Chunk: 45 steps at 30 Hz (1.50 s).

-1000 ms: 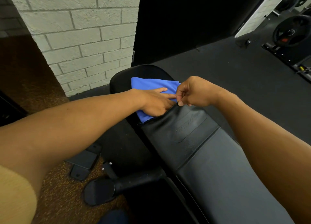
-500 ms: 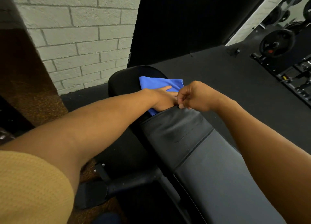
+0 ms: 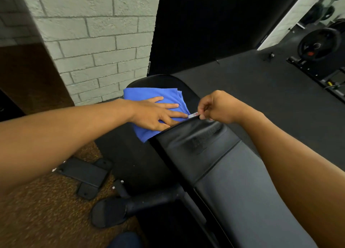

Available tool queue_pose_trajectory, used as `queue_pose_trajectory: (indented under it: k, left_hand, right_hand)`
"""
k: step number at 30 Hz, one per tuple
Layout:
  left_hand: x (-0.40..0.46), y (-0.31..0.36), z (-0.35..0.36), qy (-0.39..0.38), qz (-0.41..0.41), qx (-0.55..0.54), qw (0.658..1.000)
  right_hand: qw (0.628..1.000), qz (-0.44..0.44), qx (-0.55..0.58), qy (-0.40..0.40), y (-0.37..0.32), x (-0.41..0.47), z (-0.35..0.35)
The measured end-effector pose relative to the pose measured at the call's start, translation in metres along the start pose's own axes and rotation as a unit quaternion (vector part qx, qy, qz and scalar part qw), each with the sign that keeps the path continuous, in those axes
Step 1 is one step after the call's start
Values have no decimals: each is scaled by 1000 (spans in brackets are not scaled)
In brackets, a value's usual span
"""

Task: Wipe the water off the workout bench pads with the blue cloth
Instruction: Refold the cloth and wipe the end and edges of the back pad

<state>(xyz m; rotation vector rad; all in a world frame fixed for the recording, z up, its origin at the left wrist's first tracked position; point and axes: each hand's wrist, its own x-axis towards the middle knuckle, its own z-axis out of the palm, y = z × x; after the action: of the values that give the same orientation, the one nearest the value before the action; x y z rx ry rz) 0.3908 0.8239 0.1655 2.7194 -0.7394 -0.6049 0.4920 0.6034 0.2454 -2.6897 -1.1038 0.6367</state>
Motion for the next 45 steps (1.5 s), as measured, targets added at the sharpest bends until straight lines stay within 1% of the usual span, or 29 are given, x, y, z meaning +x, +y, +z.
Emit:
queue_pose_trajectory:
  k: [3, 5, 8, 11, 19, 24, 26, 30, 33, 36, 37, 38, 40, 42, 43, 44, 45]
  left_hand:
    - [-7, -1, 1, 2, -8, 1, 1000]
    - [-4, -2, 2, 6, -13, 26, 1000]
    - [8, -1, 3, 30, -51, 52, 997]
    - [24, -2, -1, 65, -92, 28, 993]
    - [60, -25, -12, 120, -134, 11, 984]
    - [71, -36, -21, 120, -176, 38, 976]
    - [73, -37, -26, 123, -202, 31, 971]
    - [77, -39, -29, 155, -245, -14, 957]
    - [81, -48, -29, 164, -273, -49, 947]
    - [83, -54, -36, 146, -260, -77, 952]
    - [80, -55, -39, 150, -249, -108, 951]
    - [78, -59, -41, 168, -247, -149, 943]
    - [74, -73, -38, 230, -270, -215, 910]
    - [70, -81, -30, 289, -317, -234, 873]
    - [69, -83, -26, 323, -334, -255, 848]
    - [68, -84, -24, 364, -339, -296, 815]
    - [67, -82, -25, 415, -334, -343, 773]
  right_hand:
    - [1000, -5, 17, 2, 3, 2, 2]
    - [1000, -11, 23, 7, 4, 6, 3]
    - [1000, -19, 24, 1, 3, 13, 4]
    - [1000, -21, 22, -9, 1, 16, 3]
    - [998, -6, 57, -5, 9, 13, 9]
    - [997, -8, 72, 3, 13, 17, 14]
    - [996, -4, 85, 33, 16, 21, 14]
    - [987, 19, 82, 134, 18, 38, 9]
    - [978, 21, 104, 181, 15, 52, 5]
    - [970, 25, 128, 205, 7, 66, 3]
    - [968, 27, 135, 212, 4, 70, 2]
    - [965, 26, 141, 218, 3, 74, 2]
    - [961, 20, 153, 230, 2, 83, 3]
    - [963, 1, 139, 231, -1, 97, 6]
    - [965, -11, 130, 225, -3, 109, 7]
    - [969, -22, 127, 213, -8, 123, 8]
    - [972, -32, 129, 193, -15, 138, 10]
